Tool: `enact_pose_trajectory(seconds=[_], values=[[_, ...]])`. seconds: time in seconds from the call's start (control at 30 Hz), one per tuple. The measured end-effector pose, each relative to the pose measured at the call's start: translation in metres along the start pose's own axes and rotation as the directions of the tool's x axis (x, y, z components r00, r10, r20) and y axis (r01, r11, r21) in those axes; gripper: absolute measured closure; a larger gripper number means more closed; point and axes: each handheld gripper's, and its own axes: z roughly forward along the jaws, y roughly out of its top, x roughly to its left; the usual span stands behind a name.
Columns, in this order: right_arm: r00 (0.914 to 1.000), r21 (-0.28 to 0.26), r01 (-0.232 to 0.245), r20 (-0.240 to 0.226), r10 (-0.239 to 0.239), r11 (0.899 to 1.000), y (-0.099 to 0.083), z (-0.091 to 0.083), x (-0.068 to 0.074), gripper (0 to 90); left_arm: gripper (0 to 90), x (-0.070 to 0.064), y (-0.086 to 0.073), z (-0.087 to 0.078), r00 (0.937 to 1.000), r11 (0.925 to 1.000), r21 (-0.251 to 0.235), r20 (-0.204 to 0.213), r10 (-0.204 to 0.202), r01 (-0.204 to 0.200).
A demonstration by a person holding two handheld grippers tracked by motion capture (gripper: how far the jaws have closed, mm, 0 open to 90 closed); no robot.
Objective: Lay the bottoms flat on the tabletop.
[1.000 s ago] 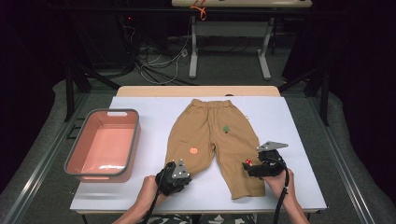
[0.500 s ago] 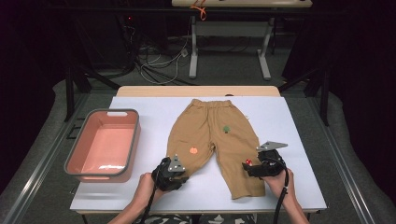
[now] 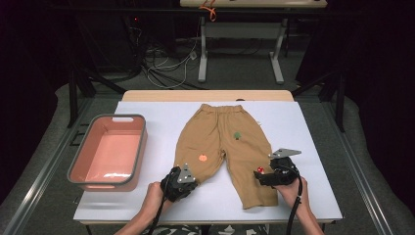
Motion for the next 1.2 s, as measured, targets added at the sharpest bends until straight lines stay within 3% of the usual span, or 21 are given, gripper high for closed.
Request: enact_pose_trajectory(seconds=[0.1,0.23,0.27,0.37,0.47,0.57,0.63,0.7,0.73,0.8,0.9,1.0,1.07,1.1,1.13,1.17,1.2], values=[[1.0000,0.001,0.001,0.006,-0.001,1.000,0.000,0.000,-0.002,18.5,87.5,0.002,0.001,-0.006,0.9973,0.9982,-0.043,0.062,-0.039,0.041],[1.0000,0.002,0.000,0.006,0.000,1.000,0.000,0.000,-0.002,18.5,87.5,0.001,0.005,-0.017,0.9814,0.9882,-0.116,0.175,-0.080,0.101],[1.0000,0.003,0.002,0.003,-0.002,1.000,0.000,0.000,-0.002,18.5,87.5,-0.001,0.006,-0.017,0.9754,0.9869,-0.114,0.201,-0.090,0.114],[1.0000,0.013,-0.003,-0.005,0.003,1.000,0.000,0.002,-0.001,18.2,85.4,-0.001,0.003,-0.008,0.9672,0.9914,-0.069,0.237,-0.092,0.111],[1.0000,0.021,-0.006,0.004,0.006,1.000,0.000,0.002,-0.002,18.2,71.0,0.004,0.002,-0.008,0.9634,0.9902,-0.065,0.247,-0.105,0.124],[1.0000,0.015,-0.007,0.003,0.007,1.000,-0.001,0.001,-0.004,18.2,53.5,0.010,0.001,-0.018,0.9721,0.9845,-0.095,0.198,-0.126,0.147],[0.9999,0.018,-0.013,0.010,0.013,1.000,-0.002,0.001,-0.005,18.5,45.7,0.015,-0.001,-0.023,0.9805,0.9808,-0.107,0.128,-0.149,0.163],[0.9996,0.024,-0.016,0.022,0.015,1.000,-0.002,0.000,-0.007,19.6,42.2,0.021,-0.007,-0.027,0.9803,0.9754,-0.114,0.080,-0.180,0.189],[0.9994,0.022,-0.026,0.021,0.026,0.999,-0.003,0.000,-0.008,20.6,41.8,0.023,-0.010,-0.028,0.9815,0.9755,-0.110,0.034,-0.188,0.191],[0.9986,0.020,-0.042,0.033,0.041,0.999,-0.003,-0.001,-0.010,22.7,41.5,0.027,-0.015,-0.028,0.9786,0.9776,-0.082,-0.055,-0.198,0.194],[0.9963,0.022,-0.057,0.066,0.055,0.998,-0.004,-0.001,-0.015,27.0,41.6,0.033,-0.020,-0.024,0.9660,0.9722,-0.059,-0.114,-0.232,0.227],[0.9925,0.033,-0.088,0.089,0.084,0.996,-0.007,-0.001,-0.020,31.7,40.9,0.033,-0.022,-0.019,0.9557,0.9724,-0.019,-0.181,-0.232,0.232],[0.9894,0.040,-0.112,0.097,0.108,0.993,-0.008,-0.001,-0.024,37.1,42.0,0.036,-0.026,-0.016,0.9524,0.9689,-0.001,-0.184,-0.243,0.248],[0.9886,0.038,-0.122,0.094,0.118,0.992,-0.009,-0.001,-0.025,39.0,46.9,0.037,-0.029,-0.016,0.9542,0.9652,-0.015,-0.147,-0.261,0.261],[0.9873,0.039,-0.142,0.079,0.138,0.989,-0.010,0.000,-0.026,41.8,52.5,0.037,-0.030,-0.016,0.9510,0.9601,-0.030,-0.132,-0.280,0.278],[0.9864,0.042,-0.152,0.068,0.149,0.987,-0.010,0.000,-0.026,45.0,55.9,0.037,-0.031,-0.017,0.9574,0.9663,-0.033,-0.131,-0.257,0.255],[0.9866,0.049,-0.154,0.060,0.151,0.987,-0.011,0.002,-0.027,47.2,61.2,0.036,-0.032,-0.016,0.9598,0.9669,-0.043,-0.118,-0.255,0.251]])
